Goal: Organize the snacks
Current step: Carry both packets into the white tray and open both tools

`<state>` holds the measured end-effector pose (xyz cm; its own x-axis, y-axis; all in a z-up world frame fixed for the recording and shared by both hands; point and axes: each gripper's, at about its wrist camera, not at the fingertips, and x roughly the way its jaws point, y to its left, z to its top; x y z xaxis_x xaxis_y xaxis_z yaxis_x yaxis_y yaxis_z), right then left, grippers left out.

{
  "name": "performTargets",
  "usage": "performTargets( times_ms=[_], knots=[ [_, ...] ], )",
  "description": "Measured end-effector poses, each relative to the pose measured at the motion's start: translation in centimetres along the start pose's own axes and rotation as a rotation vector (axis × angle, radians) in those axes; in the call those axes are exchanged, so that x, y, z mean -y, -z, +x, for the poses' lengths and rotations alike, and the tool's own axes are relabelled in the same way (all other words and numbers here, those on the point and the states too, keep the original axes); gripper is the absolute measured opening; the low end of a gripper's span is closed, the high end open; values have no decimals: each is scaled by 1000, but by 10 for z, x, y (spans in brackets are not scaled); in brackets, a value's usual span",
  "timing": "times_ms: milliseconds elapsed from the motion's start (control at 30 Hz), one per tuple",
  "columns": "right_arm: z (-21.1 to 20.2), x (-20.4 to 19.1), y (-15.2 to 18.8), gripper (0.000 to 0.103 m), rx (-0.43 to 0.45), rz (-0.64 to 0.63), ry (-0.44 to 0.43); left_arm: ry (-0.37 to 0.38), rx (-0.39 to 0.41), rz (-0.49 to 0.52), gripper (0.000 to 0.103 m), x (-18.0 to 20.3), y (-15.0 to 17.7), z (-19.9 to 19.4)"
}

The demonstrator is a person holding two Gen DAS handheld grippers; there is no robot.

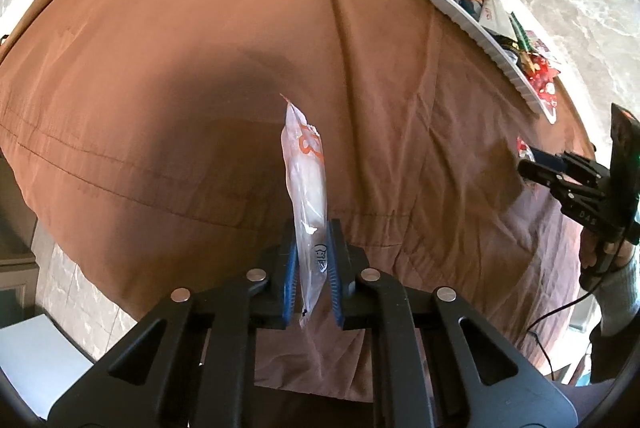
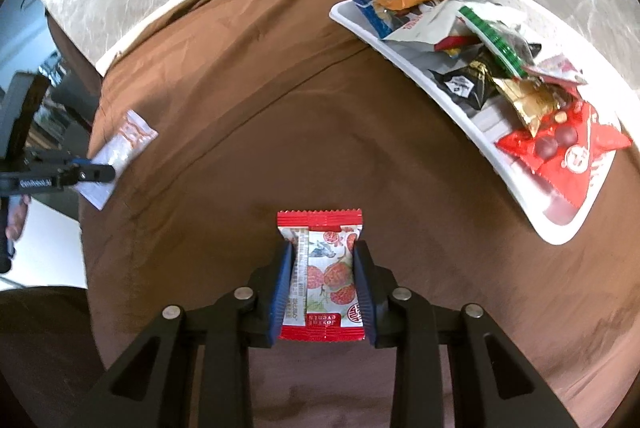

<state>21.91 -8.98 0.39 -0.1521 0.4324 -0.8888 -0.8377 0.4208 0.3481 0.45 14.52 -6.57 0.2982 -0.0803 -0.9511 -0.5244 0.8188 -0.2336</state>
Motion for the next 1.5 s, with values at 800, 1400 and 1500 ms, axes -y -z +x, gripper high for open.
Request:
performTargets(
  times_ms=[800,1400,1500],
  knots=[
    [-28,24,7,32,98,283,-175,160,39,12,10,17,-32,-13],
    [-73,94,-18,32,322,540,-158,323,98,273,10,138,-159,-8],
    [-77,112,-27,32,363,596,-147,343,98,314,10,160,-183,-1]
  ],
)
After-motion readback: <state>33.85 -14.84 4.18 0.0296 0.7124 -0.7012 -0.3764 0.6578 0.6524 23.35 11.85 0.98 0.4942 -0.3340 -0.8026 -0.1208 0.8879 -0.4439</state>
